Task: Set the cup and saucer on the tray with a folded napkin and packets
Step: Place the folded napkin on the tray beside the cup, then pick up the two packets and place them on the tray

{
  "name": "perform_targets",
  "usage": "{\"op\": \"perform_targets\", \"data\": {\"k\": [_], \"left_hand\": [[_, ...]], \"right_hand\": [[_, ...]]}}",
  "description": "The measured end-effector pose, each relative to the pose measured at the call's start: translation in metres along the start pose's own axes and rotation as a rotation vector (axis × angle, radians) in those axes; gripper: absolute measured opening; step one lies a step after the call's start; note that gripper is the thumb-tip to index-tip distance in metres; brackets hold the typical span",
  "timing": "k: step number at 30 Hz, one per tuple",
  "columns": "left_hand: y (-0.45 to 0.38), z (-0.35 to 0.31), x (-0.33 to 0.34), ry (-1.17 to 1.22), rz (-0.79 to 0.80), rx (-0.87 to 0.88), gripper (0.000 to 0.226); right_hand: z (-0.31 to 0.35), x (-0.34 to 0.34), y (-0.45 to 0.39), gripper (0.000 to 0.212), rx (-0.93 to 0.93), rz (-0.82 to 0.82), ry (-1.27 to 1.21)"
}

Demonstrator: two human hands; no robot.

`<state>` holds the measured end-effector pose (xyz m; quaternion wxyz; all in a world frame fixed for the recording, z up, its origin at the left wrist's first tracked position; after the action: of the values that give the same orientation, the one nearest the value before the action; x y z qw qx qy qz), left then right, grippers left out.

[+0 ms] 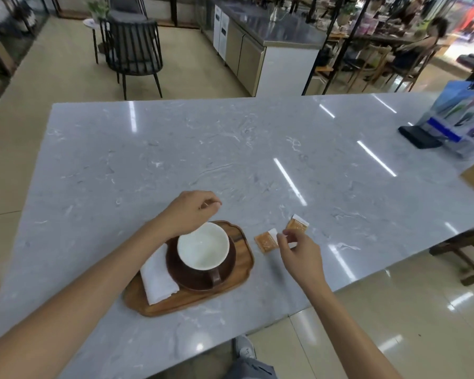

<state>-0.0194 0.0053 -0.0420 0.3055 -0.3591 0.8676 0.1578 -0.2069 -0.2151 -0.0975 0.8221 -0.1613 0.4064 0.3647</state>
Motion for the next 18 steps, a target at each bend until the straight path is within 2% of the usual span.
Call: {"op": "perform_targets", "data": {"k": [3,5,12,18], "left_hand": [[-0.030,-0.024,0.030,-0.088,0.150,-0.044,0.027],[-0.049,-0.038,0.051,-0.168,0.246,-0.059,0.030],[-0.079,-0.047,0.108,-0.256,0.471,-0.186,0.049],[-0.087,-0.042,0.126,-0.234,0.455,-0.208,0.067]], "right_hand": [[-0.015,0.012,-0.022,0.058,0.040,0.131,0.147],[-0.019,0.019,-0.030,0.064,0.042,0.199,0.189],[-0.023,0.028,-0.046,0.057,-0.020,0.298,0.186],[-0.029,0.029,-0.058,0.038,-0.064,0.363,0.021]]}}
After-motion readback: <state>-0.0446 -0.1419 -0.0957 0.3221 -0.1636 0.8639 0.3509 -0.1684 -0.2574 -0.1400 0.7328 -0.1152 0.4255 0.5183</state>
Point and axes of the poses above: each hand's wrist, its own y-axis away from the middle knuckle, its own x-axis out of the palm, z = x × y, the point moved 3 cm from there along -y, towards the middle knuckle, and after that the axes turned 3 degrees about y, right-handed, at the moved point
